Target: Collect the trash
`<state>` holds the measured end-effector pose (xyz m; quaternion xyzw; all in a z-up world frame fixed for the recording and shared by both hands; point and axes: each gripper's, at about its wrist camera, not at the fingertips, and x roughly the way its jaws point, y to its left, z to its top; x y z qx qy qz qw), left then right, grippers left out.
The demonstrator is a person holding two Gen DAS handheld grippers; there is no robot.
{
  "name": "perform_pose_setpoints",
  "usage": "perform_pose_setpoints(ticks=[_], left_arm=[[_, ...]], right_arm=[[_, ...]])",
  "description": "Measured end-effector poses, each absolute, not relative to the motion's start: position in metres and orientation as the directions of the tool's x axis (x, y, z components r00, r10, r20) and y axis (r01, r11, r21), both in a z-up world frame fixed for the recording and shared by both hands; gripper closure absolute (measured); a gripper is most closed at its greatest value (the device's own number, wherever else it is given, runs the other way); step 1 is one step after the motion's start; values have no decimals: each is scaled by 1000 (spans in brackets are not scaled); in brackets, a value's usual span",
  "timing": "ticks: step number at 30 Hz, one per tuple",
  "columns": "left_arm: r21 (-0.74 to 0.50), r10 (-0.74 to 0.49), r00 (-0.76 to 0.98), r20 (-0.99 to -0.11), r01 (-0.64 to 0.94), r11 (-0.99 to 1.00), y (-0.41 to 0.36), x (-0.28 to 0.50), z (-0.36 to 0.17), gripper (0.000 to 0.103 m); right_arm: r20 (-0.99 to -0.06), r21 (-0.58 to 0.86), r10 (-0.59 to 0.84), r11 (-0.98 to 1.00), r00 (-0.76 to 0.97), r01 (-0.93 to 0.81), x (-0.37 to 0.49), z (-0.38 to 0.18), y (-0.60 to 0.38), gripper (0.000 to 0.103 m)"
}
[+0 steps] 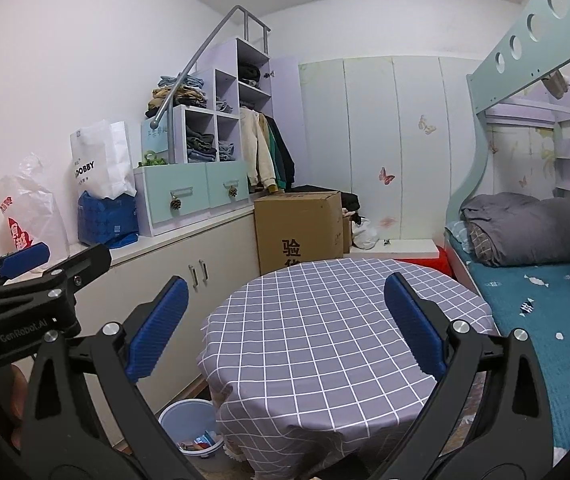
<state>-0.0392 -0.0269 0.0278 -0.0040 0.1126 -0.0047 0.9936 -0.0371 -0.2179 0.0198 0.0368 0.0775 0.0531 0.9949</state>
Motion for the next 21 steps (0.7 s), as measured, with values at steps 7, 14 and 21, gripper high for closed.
perform_pose_setpoints(ticks=[7,14,21], left_arm=[[-8,-20,972,-233,19,1000,-27,-36,24,9],[-12,-33,970,-243,31,999,-25,-33,21,9],[-2,-35,967,-252,36,999,-24,-30,18,9]], right_arm=[[-162,80,113,992,980,-101,-36,19,-217,7],[-165,73,103,993,981,-92,-35,17,-218,7],[-177,74,108,993,978,-96,-34,15,-217,7]])
